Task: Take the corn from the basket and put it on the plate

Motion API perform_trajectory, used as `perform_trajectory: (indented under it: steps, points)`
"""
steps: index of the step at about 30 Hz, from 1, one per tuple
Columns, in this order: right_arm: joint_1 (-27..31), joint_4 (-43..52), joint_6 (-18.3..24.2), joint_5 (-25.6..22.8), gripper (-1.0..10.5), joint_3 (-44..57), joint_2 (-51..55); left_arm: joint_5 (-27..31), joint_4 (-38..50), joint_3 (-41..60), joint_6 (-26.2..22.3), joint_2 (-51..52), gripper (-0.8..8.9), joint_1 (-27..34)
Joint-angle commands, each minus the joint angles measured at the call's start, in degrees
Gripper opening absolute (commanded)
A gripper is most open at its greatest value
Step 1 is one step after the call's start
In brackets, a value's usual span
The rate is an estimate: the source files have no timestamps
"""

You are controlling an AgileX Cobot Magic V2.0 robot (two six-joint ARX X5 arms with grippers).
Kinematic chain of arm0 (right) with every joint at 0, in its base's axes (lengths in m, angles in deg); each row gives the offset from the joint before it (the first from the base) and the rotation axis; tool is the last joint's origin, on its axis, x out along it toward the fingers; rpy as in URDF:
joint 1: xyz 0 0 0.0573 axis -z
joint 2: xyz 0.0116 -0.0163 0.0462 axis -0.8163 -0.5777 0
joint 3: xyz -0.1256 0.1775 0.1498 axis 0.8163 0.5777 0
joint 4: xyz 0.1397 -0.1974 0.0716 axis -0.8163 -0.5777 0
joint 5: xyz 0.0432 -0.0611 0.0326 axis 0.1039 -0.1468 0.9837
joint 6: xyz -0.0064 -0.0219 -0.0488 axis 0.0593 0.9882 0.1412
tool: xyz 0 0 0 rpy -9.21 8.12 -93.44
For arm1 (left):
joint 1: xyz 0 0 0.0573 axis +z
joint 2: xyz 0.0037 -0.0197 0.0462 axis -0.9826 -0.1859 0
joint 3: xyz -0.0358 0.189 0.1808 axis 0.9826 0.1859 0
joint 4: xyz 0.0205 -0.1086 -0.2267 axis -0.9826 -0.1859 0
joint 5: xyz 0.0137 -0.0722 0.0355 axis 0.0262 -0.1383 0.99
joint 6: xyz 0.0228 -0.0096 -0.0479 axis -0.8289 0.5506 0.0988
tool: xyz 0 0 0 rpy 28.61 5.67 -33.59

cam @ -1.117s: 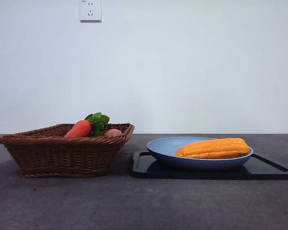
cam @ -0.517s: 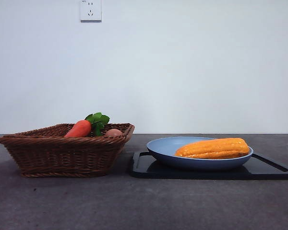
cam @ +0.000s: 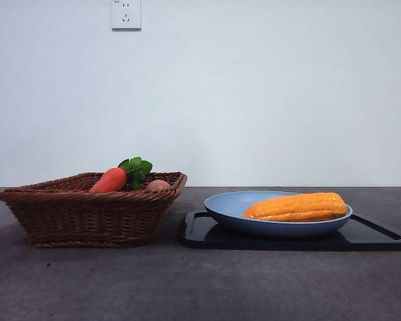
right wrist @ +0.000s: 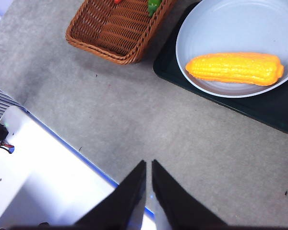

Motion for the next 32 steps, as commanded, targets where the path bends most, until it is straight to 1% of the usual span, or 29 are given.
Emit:
perform_trajectory:
  steps: [1, 2, 4, 7, 10, 13, 14, 17, 20, 24, 29, 32]
  points:
    - [-0.24, 0.39, 0.46, 0.13, 0.0, -1.03, -0.42, 1.88, 2.34, -1.57, -5.75, 0.20, 0.04, 0.37]
    - [-0.24, 0.39, 0.46, 0.13, 0.0, -1.03, -0.42, 1.90, 3.08, -1.57, -7.74, 0.44, 0.04, 0.98]
    - [-0.24, 0.37, 0.46, 0.13, 0.0, -1.03, -0.42, 1.90, 5.42, -1.55, -9.62, 1.16, 0.04, 2.75]
    - [-0.24, 0.37, 0.46, 0.13, 0.0, -1.03, -0.42, 1.86, 13.64, -0.33, -11.34, 3.17, 0.04, 7.15]
    - [-0.24, 0.37, 0.46, 0.15, 0.0, -1.03, -0.42, 1.70, 24.37, 4.79, -11.41, 6.91, 0.04, 12.24]
    - [-0.24, 0.37, 0.46, 0.13, 0.0, -1.03, -0.42, 1.68, 37.66, 15.08, -10.54, 13.05, 0.04, 17.59]
    - [-0.24, 0.37, 0.44, 0.13, 0.0, -1.03, -0.42, 1.68, 42.86, 20.09, -10.08, 16.02, 0.04, 19.71]
    - [-0.24, 0.37, 0.46, 0.13, 0.0, -1.03, -0.42, 1.70, 52.43, 32.13, -8.68, 23.85, 0.04, 25.24]
    - [-0.24, 0.39, 0.46, 0.15, 0.0, -1.03, -0.42, 1.73, 56.35, 41.68, -7.69, 31.17, 0.04, 31.21]
    - [-0.24, 0.39, 0.46, 0.15, 0.0, -1.03, -0.42, 1.75, 56.98, 51.28, -7.69, 39.65, 0.04, 37.92]
    - [-0.24, 0.39, 0.46, 0.13, 0.0, -1.03, -0.42, 1.77, 57.70, 62.07, -7.37, 49.37, 0.04, 43.10]
    - [-0.24, 0.39, 0.46, 0.13, 0.0, -1.03, -0.42, 1.79, 60.61, 68.57, -5.92, 54.03, 0.04, 44.76]
